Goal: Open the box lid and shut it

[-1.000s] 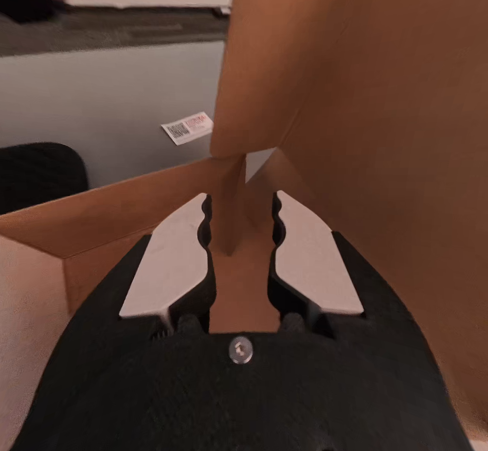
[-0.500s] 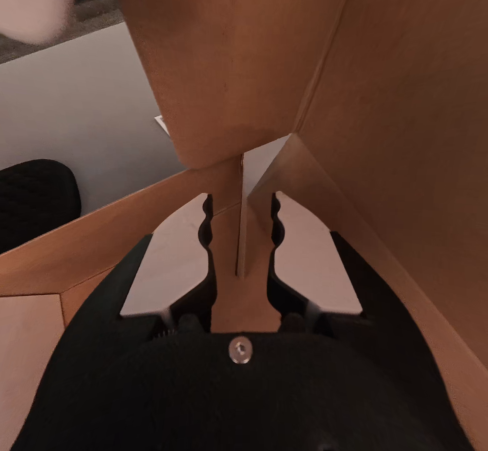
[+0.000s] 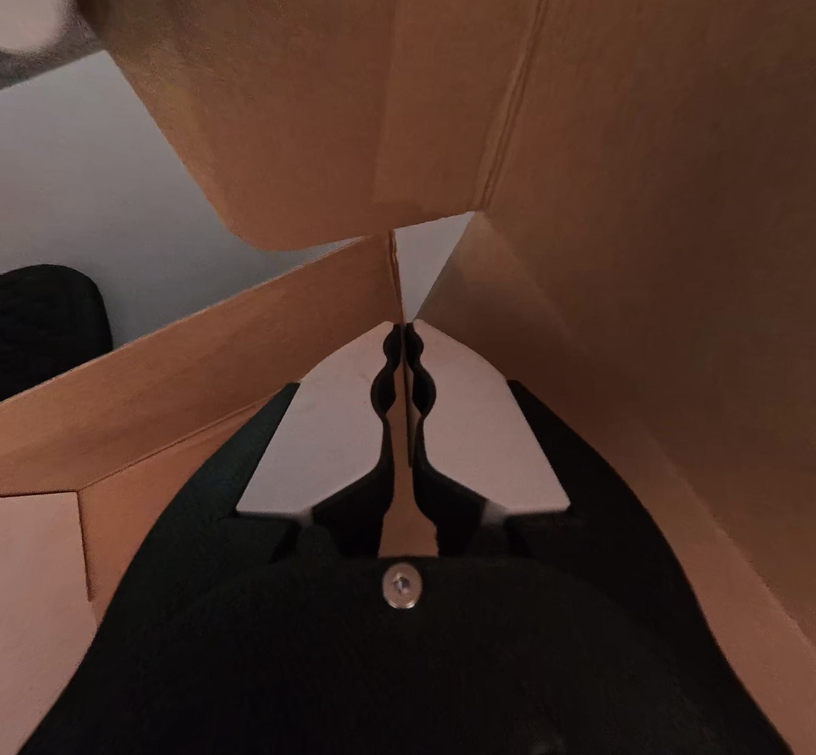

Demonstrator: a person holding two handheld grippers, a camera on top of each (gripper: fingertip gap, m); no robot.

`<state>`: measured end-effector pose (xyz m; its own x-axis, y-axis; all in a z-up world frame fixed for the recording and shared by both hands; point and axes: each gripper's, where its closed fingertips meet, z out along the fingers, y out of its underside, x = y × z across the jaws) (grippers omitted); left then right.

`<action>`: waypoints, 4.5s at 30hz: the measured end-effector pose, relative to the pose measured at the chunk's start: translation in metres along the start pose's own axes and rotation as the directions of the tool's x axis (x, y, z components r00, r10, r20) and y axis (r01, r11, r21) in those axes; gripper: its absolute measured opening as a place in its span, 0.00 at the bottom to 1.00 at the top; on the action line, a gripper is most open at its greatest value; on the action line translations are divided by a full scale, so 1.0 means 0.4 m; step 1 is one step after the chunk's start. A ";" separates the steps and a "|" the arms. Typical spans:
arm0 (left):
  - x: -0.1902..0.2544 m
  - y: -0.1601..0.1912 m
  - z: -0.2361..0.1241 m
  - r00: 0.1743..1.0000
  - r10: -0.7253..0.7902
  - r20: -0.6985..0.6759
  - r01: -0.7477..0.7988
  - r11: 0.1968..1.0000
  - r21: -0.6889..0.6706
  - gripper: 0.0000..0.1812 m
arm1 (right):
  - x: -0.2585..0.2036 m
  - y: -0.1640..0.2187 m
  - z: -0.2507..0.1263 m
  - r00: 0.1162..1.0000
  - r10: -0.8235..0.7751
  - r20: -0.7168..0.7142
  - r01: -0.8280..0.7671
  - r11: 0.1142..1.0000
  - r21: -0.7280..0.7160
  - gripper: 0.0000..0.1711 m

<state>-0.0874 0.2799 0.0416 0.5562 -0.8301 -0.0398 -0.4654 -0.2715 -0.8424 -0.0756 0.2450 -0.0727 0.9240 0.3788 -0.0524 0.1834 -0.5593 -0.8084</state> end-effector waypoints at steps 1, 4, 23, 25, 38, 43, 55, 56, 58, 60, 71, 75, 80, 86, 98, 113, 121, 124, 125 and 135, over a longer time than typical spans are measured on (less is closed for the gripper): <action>-0.002 0.003 -0.006 1.000 -0.004 0.001 0.004 1.000 -0.012 0.01 | 0.003 0.001 0.001 1.000 -0.012 -0.010 0.011 1.000 -0.003 0.01; 0.002 0.007 -0.026 1.000 -0.029 -0.010 0.028 0.999 -0.035 0.01 | 0.021 0.006 0.001 0.998 -0.044 -0.049 0.043 0.999 -0.013 0.01; 0.040 0.053 -0.081 0.994 -0.112 0.016 0.113 0.978 -0.173 0.01 | 0.052 -0.001 0.005 0.968 -0.197 -0.153 0.194 0.980 -0.033 0.02; 0.040 0.055 -0.085 0.992 -0.123 0.016 0.124 0.978 -0.168 0.01 | 0.052 -0.001 0.005 0.967 -0.203 -0.156 0.200 0.979 -0.037 0.02; 0.048 0.041 -0.078 0.985 -0.170 0.026 0.172 0.964 -0.203 0.01 | 0.057 0.000 0.002 0.943 -0.270 -0.192 0.264 0.963 -0.060 0.03; 0.054 0.064 -0.084 0.973 -0.231 -0.004 0.229 0.965 -0.125 0.02 | 0.064 0.004 0.001 0.943 -0.270 -0.195 0.265 0.963 -0.052 0.03; 0.063 0.097 -0.078 0.959 -0.281 -0.034 0.283 0.958 0.050 0.02 | 0.063 0.004 -0.015 0.881 -0.398 -0.257 0.379 0.917 -0.121 0.05; 0.065 0.098 -0.078 0.958 -0.285 -0.040 0.287 0.957 0.046 0.02 | 0.060 0.003 -0.028 0.870 -0.416 -0.266 0.393 0.909 -0.138 0.05; 0.067 0.099 -0.079 0.959 -0.280 -0.040 0.281 0.959 0.043 0.02 | 0.039 -0.010 -0.072 0.846 -0.445 -0.293 0.422 0.896 -0.140 0.06; 0.074 0.106 -0.079 0.960 -0.275 -0.042 0.277 0.960 0.039 0.03 | -0.009 -0.038 -0.148 0.827 -0.459 -0.325 0.458 0.885 -0.084 0.09; 0.103 0.094 -0.205 0.992 -0.049 0.119 0.020 0.972 0.233 0.28 | -0.275 0.009 -0.923 0.756 -0.116 -0.644 0.527 0.692 0.493 0.14; 0.305 0.062 -0.267 0.981 0.195 0.008 -0.185 0.915 0.359 0.24 | -0.112 0.151 -0.964 0.760 0.145 -0.634 0.271 0.815 0.512 0.36; 0.635 0.080 -0.171 0.765 0.534 -0.360 -0.389 0.829 0.402 0.20 | 0.001 0.233 -0.874 0.743 0.287 -0.604 0.073 0.863 0.500 0.36; 0.742 0.156 -0.003 0.501 0.763 -0.409 -0.688 0.638 0.347 0.20 | 0.039 0.242 -0.817 0.722 0.415 -0.553 -0.055 0.832 0.553 0.28; 0.755 0.236 0.121 0.469 0.736 -0.488 -0.755 0.620 0.211 0.16 | 0.086 0.289 -0.776 0.684 0.515 -0.516 -0.243 0.828 0.505 0.17; 0.708 0.271 0.196 0.554 0.683 -0.476 -0.756 0.652 0.055 0.05 | 0.105 0.278 -0.783 0.634 0.608 -0.478 -0.439 0.791 0.426 0.04; 0.674 0.247 0.224 0.636 0.634 -0.441 -0.704 0.711 0.007 0.06 | 0.104 0.260 -0.760 0.615 0.657 -0.436 -0.544 0.754 0.369 0.04; 0.671 0.241 0.223 0.646 0.598 -0.475 -0.675 0.737 0.011 0.05 | 0.108 0.246 -0.760 0.615 0.640 -0.461 -0.553 0.767 0.326 0.04; 0.671 0.243 0.220 0.641 0.588 -0.493 -0.670 0.742 0.015 0.04 | 0.115 0.242 -0.765 0.613 0.643 -0.458 -0.559 0.763 0.324 0.04; 0.649 0.241 0.232 0.675 0.555 -0.486 -0.639 0.769 -0.008 0.03 | 0.126 0.253 -0.758 0.590 0.710 -0.384 -0.647 0.700 0.302 0.06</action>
<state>0.0761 0.0833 -0.0998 -0.2180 -0.9477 -0.2332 -0.7186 0.3176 -0.6187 0.0914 -0.0161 0.0206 0.8041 -0.4571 -0.3802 -0.5707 -0.4142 -0.7091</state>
